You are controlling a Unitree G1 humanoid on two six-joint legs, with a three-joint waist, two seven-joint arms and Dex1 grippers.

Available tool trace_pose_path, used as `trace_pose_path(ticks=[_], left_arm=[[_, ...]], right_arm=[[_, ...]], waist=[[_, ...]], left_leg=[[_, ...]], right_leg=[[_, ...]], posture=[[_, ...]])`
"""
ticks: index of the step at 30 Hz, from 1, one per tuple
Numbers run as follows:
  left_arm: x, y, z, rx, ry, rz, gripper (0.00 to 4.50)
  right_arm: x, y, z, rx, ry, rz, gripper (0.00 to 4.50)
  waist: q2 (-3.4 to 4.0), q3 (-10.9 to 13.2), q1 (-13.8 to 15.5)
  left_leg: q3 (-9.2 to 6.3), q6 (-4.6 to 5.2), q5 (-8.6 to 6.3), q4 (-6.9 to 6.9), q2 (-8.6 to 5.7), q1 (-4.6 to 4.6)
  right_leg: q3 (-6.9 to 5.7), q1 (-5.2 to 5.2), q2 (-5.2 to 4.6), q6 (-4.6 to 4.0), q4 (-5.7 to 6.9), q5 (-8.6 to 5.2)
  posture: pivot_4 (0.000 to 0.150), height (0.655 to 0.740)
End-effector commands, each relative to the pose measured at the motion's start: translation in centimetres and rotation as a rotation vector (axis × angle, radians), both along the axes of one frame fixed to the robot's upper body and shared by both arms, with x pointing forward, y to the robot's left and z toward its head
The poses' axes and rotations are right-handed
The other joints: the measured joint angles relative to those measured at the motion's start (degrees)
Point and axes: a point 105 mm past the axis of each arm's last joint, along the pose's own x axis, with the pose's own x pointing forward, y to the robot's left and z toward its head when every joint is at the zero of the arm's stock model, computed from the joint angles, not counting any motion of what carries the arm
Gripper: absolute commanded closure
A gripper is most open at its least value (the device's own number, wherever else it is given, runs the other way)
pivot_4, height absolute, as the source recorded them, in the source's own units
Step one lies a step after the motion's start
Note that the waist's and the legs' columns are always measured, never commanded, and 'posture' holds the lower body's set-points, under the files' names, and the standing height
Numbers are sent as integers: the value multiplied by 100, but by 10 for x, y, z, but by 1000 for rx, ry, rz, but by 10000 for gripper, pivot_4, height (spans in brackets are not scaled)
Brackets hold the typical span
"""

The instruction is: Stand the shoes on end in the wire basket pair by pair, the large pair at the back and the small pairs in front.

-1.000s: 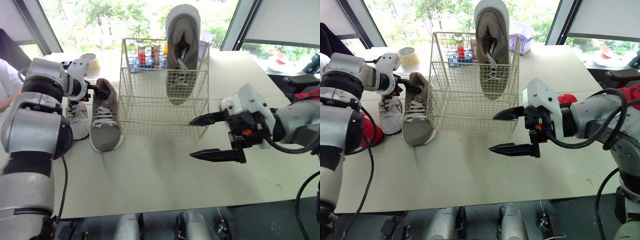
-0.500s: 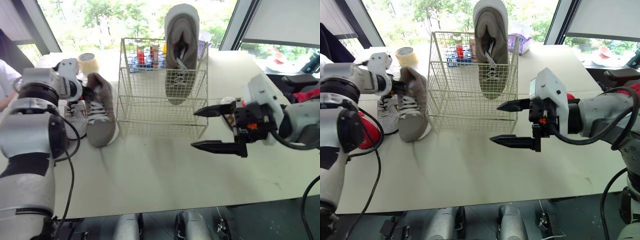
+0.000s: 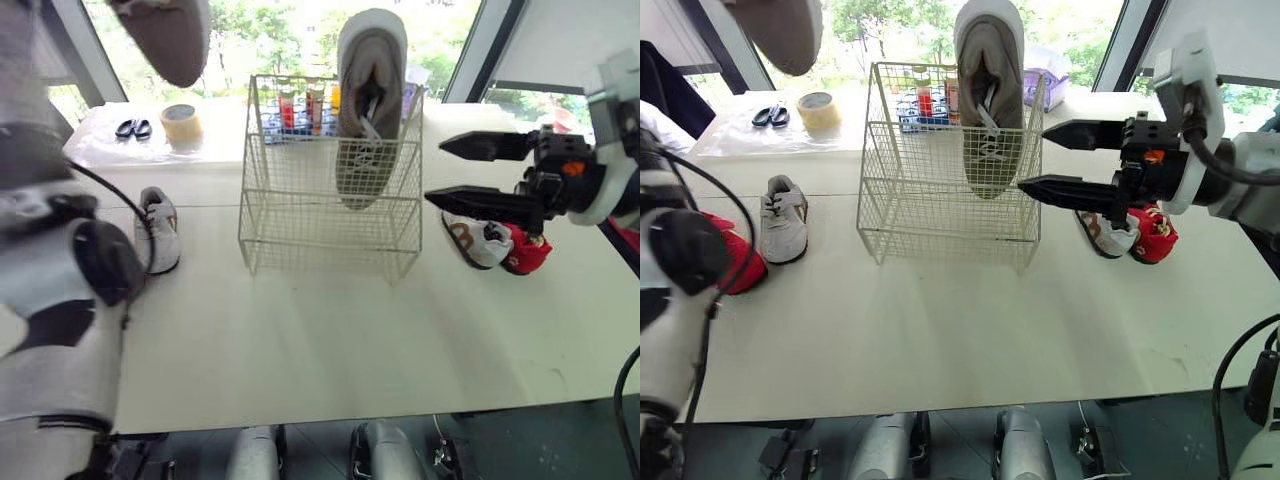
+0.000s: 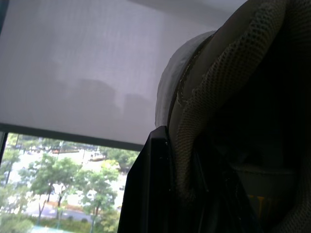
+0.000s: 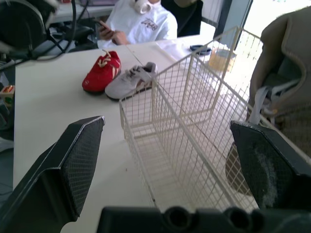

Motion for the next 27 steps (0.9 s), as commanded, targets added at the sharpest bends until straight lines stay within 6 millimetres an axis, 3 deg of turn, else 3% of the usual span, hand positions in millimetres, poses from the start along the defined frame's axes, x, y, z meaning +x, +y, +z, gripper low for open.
trace_pose_path(ticks=[1, 11, 15, 27], left_arm=[[-18, -46, 12, 86, -168, -33, 44606], [13, -90, -17, 96, -153, -41, 44606], [21, -91, -28, 84, -119, -36, 44606], [44, -70, -105, 97, 112, 48, 44606]], right_arm=[[-4, -3, 14, 2, -61, -4, 0], [-16, -9, 16, 16, -80, -66, 0], [-18, -8, 16, 27, -84, -76, 0], [-8, -3, 13, 61, -87, -52, 0]], waist=[[-1, 0, 48], [-1, 0, -56], [-1, 0, -57], [7, -6, -56]], left_leg=[[0, 2, -1, 12, 1, -3], [11, 10, -5, 1, 1, -6], [11, 10, -5, -2, 1, -6], [10, 10, -5, -2, 1, 1]], right_leg=[[0, 1, 1, 0, 1, 4], [8, -13, 0, 3, -8, 8], [9, -13, 1, 3, -11, 8], [11, -5, 1, 3, -10, 9]], posture=[[1500, 6797], [1500, 6797], [1500, 6797], [1500, 6797]])
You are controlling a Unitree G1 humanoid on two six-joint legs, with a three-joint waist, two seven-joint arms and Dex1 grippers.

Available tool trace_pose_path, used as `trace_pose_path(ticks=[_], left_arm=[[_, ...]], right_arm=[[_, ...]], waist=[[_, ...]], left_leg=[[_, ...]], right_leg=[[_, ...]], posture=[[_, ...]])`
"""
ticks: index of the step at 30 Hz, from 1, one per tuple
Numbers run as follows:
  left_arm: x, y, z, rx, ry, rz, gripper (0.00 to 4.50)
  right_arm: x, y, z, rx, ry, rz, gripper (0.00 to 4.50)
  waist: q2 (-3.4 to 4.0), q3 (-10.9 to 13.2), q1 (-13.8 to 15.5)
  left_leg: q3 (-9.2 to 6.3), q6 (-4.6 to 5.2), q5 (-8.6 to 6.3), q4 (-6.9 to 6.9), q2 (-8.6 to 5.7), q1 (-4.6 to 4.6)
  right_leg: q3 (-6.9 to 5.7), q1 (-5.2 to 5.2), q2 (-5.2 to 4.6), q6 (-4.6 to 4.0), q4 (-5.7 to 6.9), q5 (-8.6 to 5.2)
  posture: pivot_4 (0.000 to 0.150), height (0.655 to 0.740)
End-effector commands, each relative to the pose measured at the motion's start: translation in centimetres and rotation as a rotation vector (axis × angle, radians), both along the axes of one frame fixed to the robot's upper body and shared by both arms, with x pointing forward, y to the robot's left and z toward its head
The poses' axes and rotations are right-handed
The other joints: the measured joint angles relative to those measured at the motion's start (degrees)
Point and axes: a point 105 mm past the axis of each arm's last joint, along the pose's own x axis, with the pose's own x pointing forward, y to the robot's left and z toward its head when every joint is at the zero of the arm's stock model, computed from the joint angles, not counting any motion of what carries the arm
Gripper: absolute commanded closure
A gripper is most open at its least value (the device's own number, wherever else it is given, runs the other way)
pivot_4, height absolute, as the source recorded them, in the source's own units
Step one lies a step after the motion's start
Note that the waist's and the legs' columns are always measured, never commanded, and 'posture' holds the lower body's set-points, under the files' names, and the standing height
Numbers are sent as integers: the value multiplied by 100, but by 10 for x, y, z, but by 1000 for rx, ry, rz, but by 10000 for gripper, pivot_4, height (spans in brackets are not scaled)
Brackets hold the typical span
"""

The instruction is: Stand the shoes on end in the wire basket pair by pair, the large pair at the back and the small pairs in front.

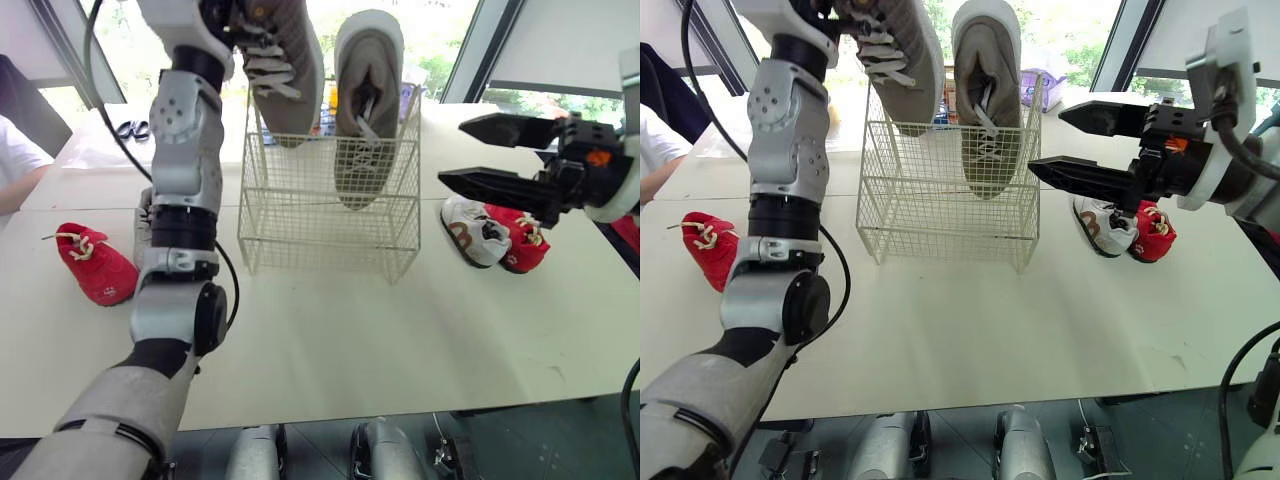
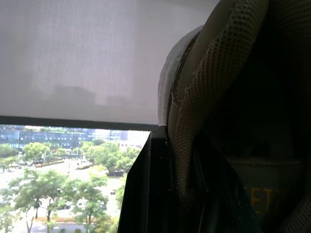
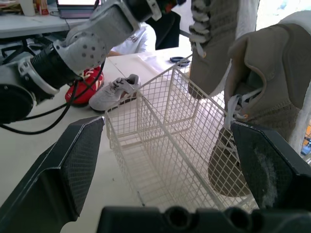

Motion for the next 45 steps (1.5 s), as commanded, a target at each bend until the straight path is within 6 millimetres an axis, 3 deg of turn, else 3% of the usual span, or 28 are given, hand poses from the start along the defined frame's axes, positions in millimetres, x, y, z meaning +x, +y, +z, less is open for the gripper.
trace_pose_path(ticks=[1, 15, 21, 24, 29, 34, 37, 40, 43, 45], left_arm=[[-4, 4, -12, 27, 35, 16, 44606], [-13, -20, -71, 220, 247, -46, 44606], [-13, -11, -87, 198, 339, -62, 44606], [-15, -10, -93, 193, 371, -90, 32009], [-29, -5, -81, 217, 343, -145, 8013], [-61, 15, -89, 211, 444, -377, 8013], [-76, 35, -88, 208, 466, -391, 8013], [-87, 39, -85, 212, 486, -458, 8013], [-104, 33, -88, 239, 529, -601, 336], [-110, 29, -94, 255, 558, -626, 336]], right_arm=[[-1, 1, 11, 18, -56, 17, 0], [8, 5, 5, 39, -43, 45, 0], [8, 6, 2, 50, -46, 43, 0], [10, 6, 1, 57, -47, 37, 0], [20, 1, 1, 73, -63, -36, 0], [27, -4, -3, 108, -43, -73, 0], [34, -10, -10, 128, -20, -115, 0], [50, -25, -14, 168, -49, -231, 0], [66, -46, -17, 258, -94, -342, 0], [75, -60, -20, 297, -137, -420, 0]], waist=[[2, -1, -2], [3, -2, -9], [5, -3, -8], [7, -4, -7], [7, -4, 16], [10, -5, -30], [10, -5, -27], [9, -6, 8], [7, -7, 21], [9, -6, 13]], left_leg=[[0, 0, 0, 0, 0, 1], [1, -1, 0, -5, 0, 1], [1, -1, 0, -8, 1, 2], [1, -1, 0, -10, 1, 4], [-3, -2, 3, -4, 0, 1], [-2, -4, 4, -13, 2, 3], [-4, -9, 7, -17, 4, 6], [-5, -9, 7, -14, 2, 6], [-10, -7, 6, -8, 0, 5], [-10, -7, 6, -8, -3, 5]], right_leg=[[1, 2, 0, 0, 0, 0], [0, 0, 1, 0, -4, 0], [0, 0, 1, 0, -5, 0], [1, 0, 1, 0, -6, 0], [-2, 4, 0, -2, -3, 1], [1, -1, 1, -2, -6, 1], [0, -1, 3, -2, -4, 1], [-1, 2, 3, -3, -4, 2], [-5, 12, 1, -3, -8, 2], [-4, 14, -1, -3, -9, 2]], posture=[[1500, 6797], [1500, 6797], [1500, 6797], [1500, 6797], [1500, 6797], [1500, 6797], [1500, 6797], [1500, 6797], [1500, 6797], [1500, 6797]])
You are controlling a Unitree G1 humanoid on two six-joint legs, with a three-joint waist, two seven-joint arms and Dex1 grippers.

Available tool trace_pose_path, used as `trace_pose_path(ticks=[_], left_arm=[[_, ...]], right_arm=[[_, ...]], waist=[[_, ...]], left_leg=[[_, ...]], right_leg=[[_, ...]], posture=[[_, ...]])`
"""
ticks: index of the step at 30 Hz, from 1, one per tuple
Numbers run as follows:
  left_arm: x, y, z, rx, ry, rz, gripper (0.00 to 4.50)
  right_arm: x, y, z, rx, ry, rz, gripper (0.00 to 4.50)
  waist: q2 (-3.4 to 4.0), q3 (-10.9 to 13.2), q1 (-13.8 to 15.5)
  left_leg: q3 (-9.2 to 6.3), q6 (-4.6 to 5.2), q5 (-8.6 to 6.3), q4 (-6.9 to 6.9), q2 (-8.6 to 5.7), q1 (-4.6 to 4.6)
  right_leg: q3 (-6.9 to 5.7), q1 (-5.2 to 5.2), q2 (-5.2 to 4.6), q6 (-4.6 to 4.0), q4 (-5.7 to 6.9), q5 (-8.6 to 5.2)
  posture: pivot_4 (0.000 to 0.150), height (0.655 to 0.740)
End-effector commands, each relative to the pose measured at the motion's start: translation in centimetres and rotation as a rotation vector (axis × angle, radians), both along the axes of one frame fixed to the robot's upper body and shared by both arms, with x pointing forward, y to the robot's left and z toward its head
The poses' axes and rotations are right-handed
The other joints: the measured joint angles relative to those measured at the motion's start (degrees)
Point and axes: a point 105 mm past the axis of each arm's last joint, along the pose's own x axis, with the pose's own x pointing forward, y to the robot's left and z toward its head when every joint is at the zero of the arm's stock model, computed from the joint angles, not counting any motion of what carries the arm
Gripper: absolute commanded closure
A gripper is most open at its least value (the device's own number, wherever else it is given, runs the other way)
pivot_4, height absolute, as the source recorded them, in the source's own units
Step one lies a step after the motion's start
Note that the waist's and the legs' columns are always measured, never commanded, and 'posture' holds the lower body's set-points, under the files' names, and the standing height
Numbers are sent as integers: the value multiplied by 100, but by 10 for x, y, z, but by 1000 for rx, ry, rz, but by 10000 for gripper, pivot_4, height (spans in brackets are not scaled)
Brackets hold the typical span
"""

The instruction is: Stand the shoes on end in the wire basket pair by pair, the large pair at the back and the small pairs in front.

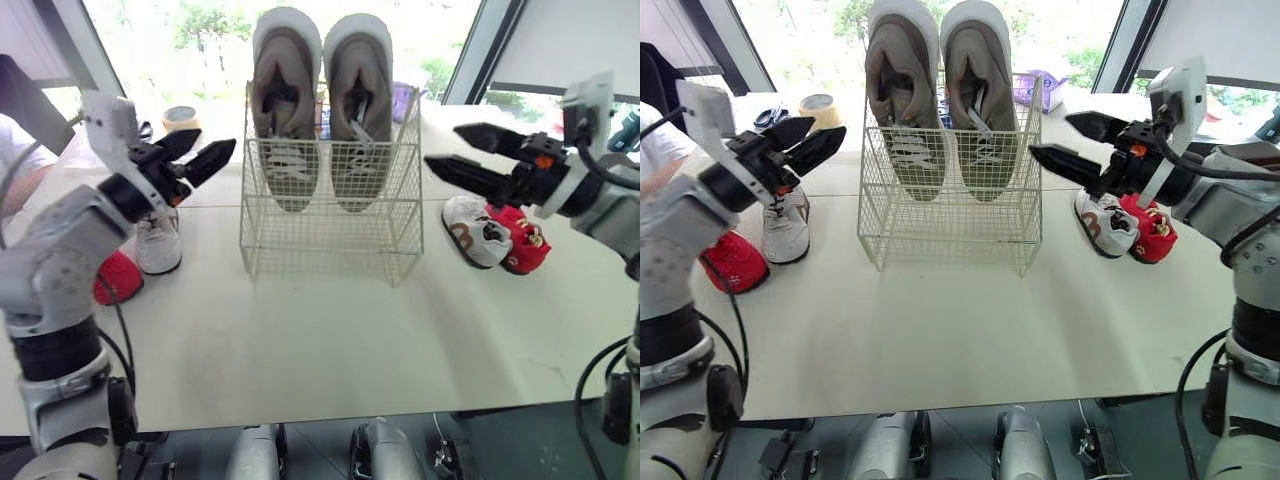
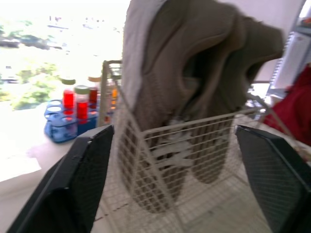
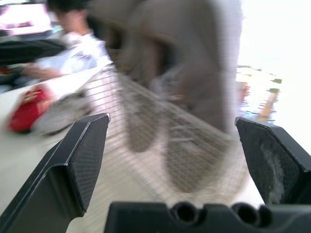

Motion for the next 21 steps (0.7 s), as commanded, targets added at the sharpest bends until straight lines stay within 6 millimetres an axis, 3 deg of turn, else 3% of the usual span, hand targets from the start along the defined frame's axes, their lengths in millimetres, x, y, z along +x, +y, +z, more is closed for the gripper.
trace_pose_path(ticks=[1, 2, 3, 6, 9, 12, 15, 21], left_arm=[[-21, -17, -9, 39, 17, -75, 336], [-25, -21, -15, 55, 28, -68, 336], [-34, -33, -26, 64, 54, -90, 336], [-52, -60, -44, 82, 116, -166, 336], [-73, -82, -56, 129, 114, -323, 336], [-85, -88, -62, 63, 157, -472, 336], [-86, -92, -67, 92, 157, -492, 336], [-89, -101, -80, 183, 162, -526, 336]], right_arm=[[12, -51, 10, 103, -152, -273, 0], [15, -68, 8, 138, -176, -367, 0], [14, -84, -9, 142, -130, -441, 0], [8, -100, -44, 104, 4, -523, 0], [-2, -100, -60, 70, 17, -507, 0], [-11, -99, -80, 38, 65, -490, 0], [-16, -98, -90, 17, 95, -483, 0], [-23, -95, -119, 27, 202, -460, 0]], waist=[[1, 0, -19], [1, -1, -26], [1, -1, -16], [0, -1, 32], [21, -9, -19], [62, -33, -38], [64, -33, -29], [68, -35, -6]], left_leg=[[0, 0, 0, -1, 0, 0], [-1, -1, 0, -3, 0, 1], [-1, -1, 1, -6, 0, 3], [-13, -2, 1, -9, -3, 1], [-13, -5, 6, 0, -3, 4], [-8, -5, 7, -14, -2, 37], [-10, -5, 6, -32, 7, 85], [-13, 2, 1, -30, 6, 87]], right_leg=[[0, -2, 1, 0, 1, 0], [0, -2, 1, 0, 1, 0], [1, 1, 1, 0, -1, 0], [-3, 10, 0, 1, -8, 0], [-1, 9, 1, -2, 6, 1], [3, 31, 4, -5, 4, 1], [6, 73, 19, -12, -5, -4], [5, 82, 19, -12, -12, -4]], posture=[[1500, 6797], [1500, 6797], [1500, 6797], [1500, 6797], [1500, 6797], [1500, 6797], [1500, 6797], [1500, 6797]])
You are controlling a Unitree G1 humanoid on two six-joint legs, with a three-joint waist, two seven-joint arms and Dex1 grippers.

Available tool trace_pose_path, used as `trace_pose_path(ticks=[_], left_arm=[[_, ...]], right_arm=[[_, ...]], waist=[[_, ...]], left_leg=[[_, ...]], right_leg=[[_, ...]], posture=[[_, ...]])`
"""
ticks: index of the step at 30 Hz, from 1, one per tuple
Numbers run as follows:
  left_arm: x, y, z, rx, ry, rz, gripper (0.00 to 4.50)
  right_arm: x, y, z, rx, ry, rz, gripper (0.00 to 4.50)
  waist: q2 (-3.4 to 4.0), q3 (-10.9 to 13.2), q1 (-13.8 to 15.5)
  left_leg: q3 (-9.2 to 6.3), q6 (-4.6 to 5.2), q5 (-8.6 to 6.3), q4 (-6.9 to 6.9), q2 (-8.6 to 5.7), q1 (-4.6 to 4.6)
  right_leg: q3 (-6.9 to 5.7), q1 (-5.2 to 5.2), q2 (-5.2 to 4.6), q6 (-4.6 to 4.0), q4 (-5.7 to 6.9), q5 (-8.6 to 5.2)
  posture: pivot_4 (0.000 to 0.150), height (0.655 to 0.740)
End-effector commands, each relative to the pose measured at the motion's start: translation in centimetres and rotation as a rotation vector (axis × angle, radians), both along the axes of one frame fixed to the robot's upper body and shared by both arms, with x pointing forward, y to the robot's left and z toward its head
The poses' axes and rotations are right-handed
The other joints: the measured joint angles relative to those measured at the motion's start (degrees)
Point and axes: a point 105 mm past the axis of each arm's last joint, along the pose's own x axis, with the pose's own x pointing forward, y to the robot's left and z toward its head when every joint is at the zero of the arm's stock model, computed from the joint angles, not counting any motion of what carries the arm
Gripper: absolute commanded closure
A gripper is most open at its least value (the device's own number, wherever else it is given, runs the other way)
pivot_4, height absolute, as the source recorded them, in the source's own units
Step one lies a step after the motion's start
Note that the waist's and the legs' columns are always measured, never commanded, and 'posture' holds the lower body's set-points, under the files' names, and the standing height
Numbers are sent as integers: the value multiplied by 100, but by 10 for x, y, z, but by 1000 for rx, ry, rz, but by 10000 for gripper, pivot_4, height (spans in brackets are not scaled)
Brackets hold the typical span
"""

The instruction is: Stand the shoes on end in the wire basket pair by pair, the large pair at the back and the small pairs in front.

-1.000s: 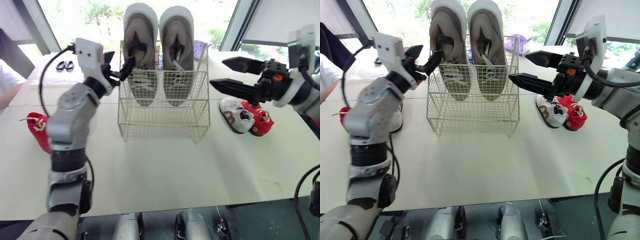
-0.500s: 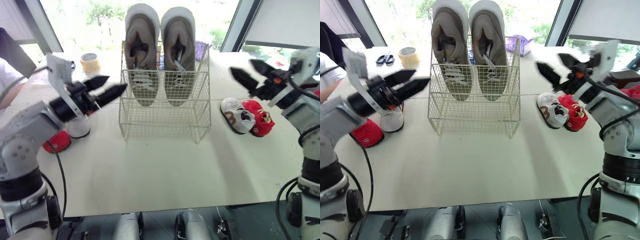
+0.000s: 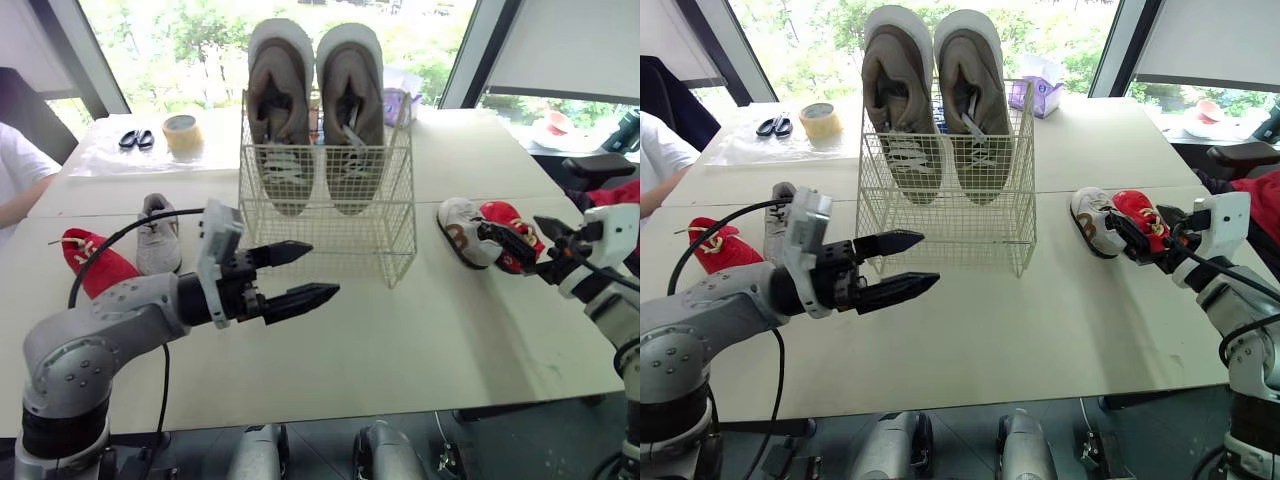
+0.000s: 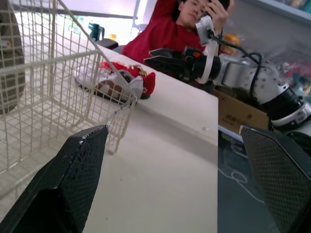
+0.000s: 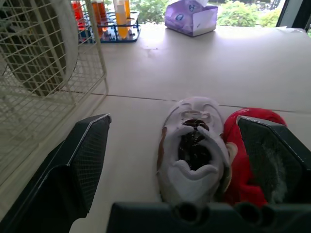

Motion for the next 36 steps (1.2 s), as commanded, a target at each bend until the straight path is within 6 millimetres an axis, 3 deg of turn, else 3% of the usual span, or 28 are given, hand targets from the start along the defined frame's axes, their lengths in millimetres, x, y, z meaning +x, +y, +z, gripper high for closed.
trace_pose_path(ticks=[1, 6, 13, 26, 31, 34, 36], left_arm=[[-5, -6, 4, 11, -59, -33, 336], [-2, -4, 3, 39, -78, -18, 336], [-3, -3, 6, 24, -65, -7, 336], [-2, -3, 4, 34, -65, 26, 336], [-4, -3, 2, 48, -48, 10, 336], [-4, -1, 2, 62, -45, 10, 0], [-3, 0, 1, 73, -44, 12, 0]], right_arm=[[-3, 0, 0, 12, -15, 1, 0], [4, 2, -33, 66, 56, -1, 0], [17, 3, -56, 114, 81, 3, 0], [64, -12, -71, 115, 47, -89, 0], [82, -4, -75, 116, 21, -116, 0], [88, 1, -77, 106, 9, -123, 8869], [90, 4, -79, 93, 9, -114, 17675]], waist=[[0, 0, -3], [0, 0, -18], [2, 1, -18], [4, 2, -27], [5, 3, -54], [5, 3, -46], [5, 2, -41]], left_leg=[[0, 0, 0, 0, 0, 0], [-2, 1, -1, -2, 1, 1], [-2, 3, -2, -1, 1, 1], [-1, -8, 4, -2, 1, 0], [-1, -11, 6, -4, 2, 1], [0, -11, 7, -3, 1, 0], [0, -12, 7, -2, 1, 0]], right_leg=[[0, 0, 0, 0, 0, 0], [0, 0, 2, 0, -1, 0], [1, 0, 2, 0, -2, 0], [1, -1, 2, 0, -2, 0], [1, -3, 3, 0, -2, 0], [1, -2, 3, 0, -3, 0], [1, -2, 2, 0, -3, 0]], posture=[[1500, 6797], [1500, 6797], [1500, 6797], [1500, 6797], [1500, 6797], [1500, 6797], [1500, 6797]])
